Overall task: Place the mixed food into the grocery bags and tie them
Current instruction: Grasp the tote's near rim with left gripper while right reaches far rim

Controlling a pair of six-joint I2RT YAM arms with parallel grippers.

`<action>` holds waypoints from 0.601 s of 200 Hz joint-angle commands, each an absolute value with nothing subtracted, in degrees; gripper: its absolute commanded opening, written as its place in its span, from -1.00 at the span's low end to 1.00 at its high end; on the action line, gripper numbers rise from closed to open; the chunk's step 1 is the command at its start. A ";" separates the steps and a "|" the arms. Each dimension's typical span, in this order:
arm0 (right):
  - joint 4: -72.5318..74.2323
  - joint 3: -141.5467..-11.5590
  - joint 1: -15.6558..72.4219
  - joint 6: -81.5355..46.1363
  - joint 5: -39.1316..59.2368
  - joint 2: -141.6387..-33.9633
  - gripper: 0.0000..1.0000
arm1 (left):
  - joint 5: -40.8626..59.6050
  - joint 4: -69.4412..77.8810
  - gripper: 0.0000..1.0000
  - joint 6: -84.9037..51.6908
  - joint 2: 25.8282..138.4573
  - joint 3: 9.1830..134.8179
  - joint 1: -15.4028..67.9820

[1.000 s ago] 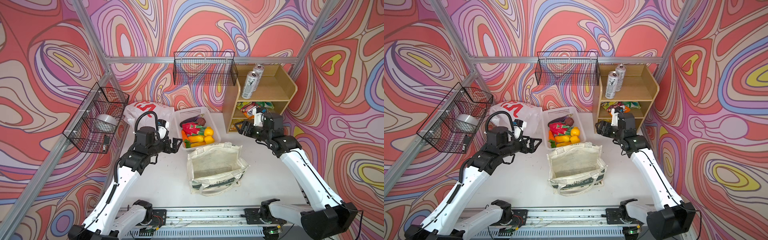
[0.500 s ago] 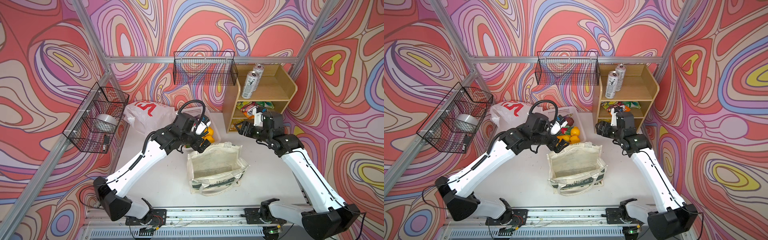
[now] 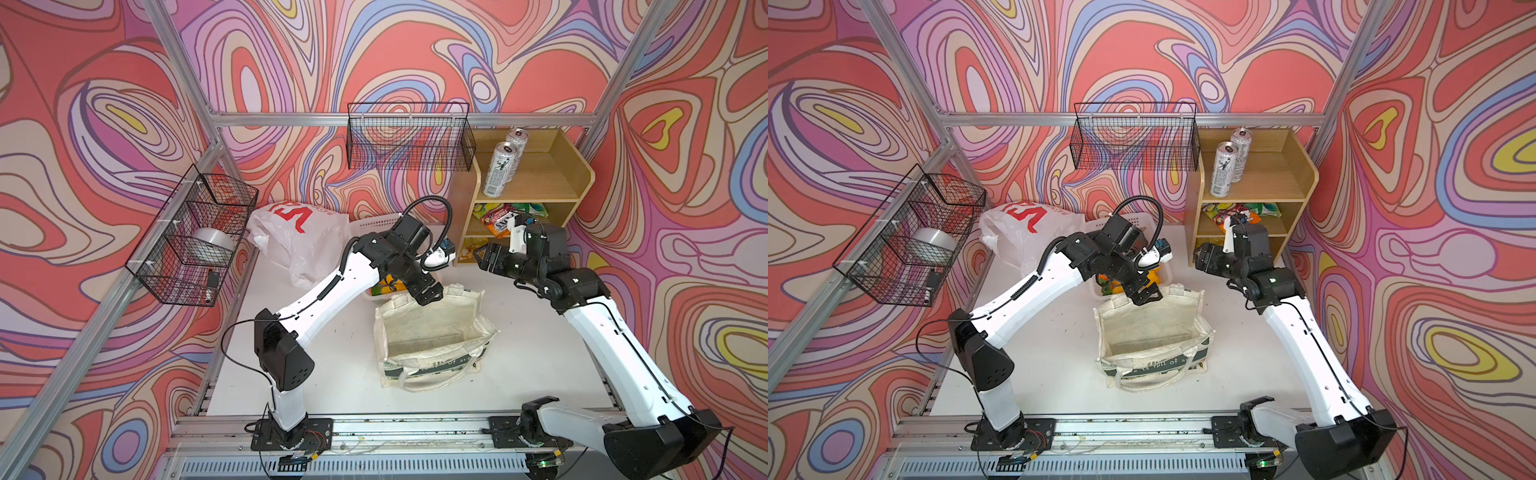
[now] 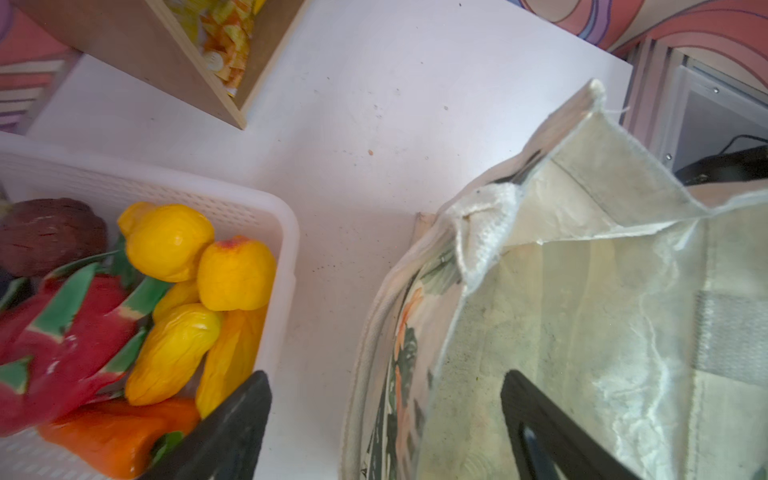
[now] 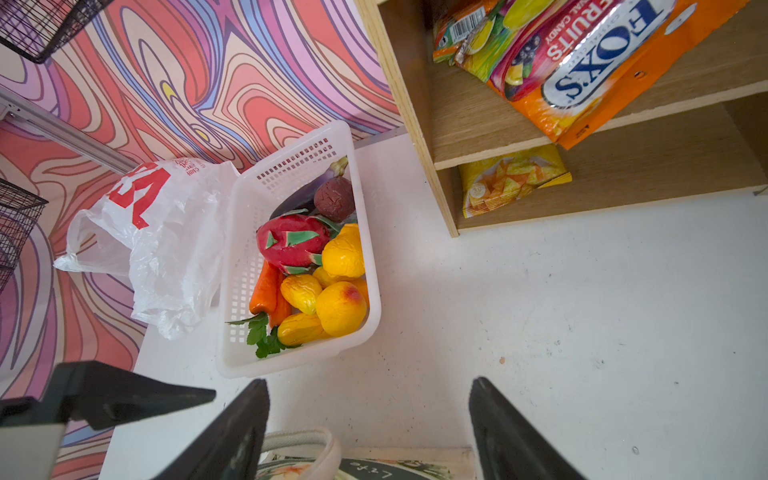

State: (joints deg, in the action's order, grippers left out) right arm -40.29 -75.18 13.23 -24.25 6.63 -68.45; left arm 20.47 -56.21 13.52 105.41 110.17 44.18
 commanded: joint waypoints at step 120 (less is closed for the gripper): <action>-33.79 -71.47 13.58 -25.57 9.96 -76.16 0.57 | 9.10 -42.35 -1.00 -5.81 88.44 89.13 29.90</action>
